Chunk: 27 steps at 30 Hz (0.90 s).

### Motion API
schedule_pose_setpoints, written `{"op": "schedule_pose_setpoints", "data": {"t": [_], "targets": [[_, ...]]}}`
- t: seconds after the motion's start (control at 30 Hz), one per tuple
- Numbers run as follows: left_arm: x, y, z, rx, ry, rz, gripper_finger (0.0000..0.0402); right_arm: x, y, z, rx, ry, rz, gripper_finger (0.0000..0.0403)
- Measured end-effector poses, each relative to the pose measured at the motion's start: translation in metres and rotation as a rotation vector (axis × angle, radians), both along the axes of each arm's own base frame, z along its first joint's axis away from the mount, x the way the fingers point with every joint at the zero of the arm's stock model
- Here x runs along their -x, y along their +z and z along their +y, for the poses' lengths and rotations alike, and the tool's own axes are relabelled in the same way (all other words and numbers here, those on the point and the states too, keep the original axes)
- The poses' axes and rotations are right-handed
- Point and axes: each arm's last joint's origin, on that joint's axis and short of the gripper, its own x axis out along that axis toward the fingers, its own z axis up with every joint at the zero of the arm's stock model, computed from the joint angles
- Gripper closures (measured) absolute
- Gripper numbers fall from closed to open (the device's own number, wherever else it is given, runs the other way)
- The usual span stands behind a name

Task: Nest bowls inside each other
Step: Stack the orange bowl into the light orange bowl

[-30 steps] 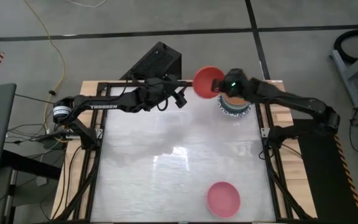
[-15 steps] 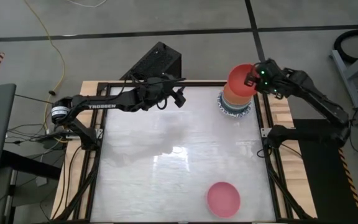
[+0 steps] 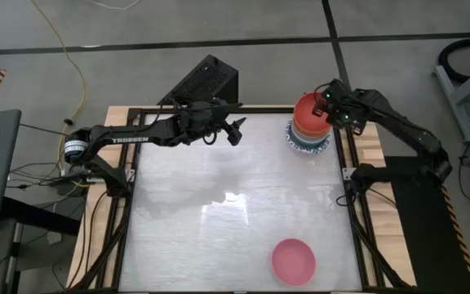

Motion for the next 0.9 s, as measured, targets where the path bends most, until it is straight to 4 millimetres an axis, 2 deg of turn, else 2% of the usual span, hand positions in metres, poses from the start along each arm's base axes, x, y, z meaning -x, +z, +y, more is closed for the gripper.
{"op": "schedule_pose_setpoints", "data": {"t": [0.33,0.5,0.67,0.9], "targets": [[0.01,0.008,-0.003,0.005,0.001,0.02,0.0147,0.008,-0.038,-0.004,-0.135,-0.044,-0.05,0.0401],[0.011,0.009,-0.003,0.002,0.0,0.017,0.0147,0.009,-0.046,-0.007,-0.14,-0.046,-0.06,0.0393],[0.011,0.009,-0.003,0.001,-0.001,0.016,0.0147,0.006,-0.045,-0.011,-0.094,0.01,-0.073,0.0356],[0.01,0.009,-0.003,0.006,-0.021,0.016,0.0147,0.004,-0.045,-0.012,-0.093,0.056,-0.103,0.0277]]}}
